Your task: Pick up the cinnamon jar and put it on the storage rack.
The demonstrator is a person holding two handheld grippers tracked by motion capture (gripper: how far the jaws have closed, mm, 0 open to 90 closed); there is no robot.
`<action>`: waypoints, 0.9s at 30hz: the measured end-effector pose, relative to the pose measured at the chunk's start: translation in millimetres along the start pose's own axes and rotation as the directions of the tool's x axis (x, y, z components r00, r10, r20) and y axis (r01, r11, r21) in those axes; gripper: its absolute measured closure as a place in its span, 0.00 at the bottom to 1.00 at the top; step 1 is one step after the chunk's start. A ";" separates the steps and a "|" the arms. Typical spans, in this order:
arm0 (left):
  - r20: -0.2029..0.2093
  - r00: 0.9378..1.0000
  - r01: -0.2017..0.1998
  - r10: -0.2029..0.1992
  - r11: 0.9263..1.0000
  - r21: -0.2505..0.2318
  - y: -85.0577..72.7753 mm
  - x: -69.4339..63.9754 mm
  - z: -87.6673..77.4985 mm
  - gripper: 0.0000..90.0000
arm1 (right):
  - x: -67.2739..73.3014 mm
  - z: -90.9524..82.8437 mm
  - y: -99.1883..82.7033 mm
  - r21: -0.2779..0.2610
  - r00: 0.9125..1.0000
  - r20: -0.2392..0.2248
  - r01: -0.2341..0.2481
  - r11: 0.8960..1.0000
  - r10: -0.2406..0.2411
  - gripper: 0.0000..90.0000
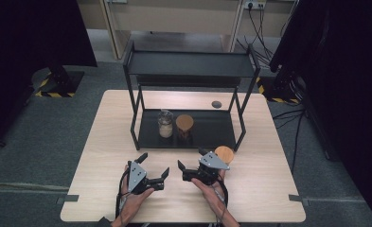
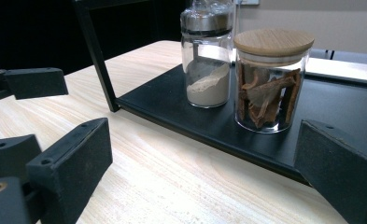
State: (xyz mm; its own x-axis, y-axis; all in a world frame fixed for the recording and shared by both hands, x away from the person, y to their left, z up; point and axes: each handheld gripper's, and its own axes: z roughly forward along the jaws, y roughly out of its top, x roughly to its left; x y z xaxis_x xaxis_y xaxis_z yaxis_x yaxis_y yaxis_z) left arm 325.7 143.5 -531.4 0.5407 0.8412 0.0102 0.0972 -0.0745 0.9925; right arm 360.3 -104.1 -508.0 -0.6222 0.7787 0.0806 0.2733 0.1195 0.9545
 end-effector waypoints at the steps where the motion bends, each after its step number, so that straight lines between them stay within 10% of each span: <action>1: 0.000 1.000 0.000 0.000 1.000 0.000 0.0 0.0 0.0 0.02 | 0.6 -1.0 0.3 -0.002 1.000 -0.001 0.005 1.000 -0.005 0.05; 27: 0.000 1.000 0.001 -0.001 1.000 0.001 0.0 0.0 0.1 0.02 | 11.5 -22.8 -6.6 -0.011 0.999 -0.041 0.011 1.000 -0.011 0.05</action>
State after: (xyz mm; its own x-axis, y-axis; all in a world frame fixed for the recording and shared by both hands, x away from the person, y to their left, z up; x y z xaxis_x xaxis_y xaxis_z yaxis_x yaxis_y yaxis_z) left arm 325.8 143.5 -531.4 0.5403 0.8414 0.0094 0.0983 -0.0741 0.9924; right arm 334.6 -110.0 -506.7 -0.6544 0.7517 0.0816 0.2587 0.1212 0.9583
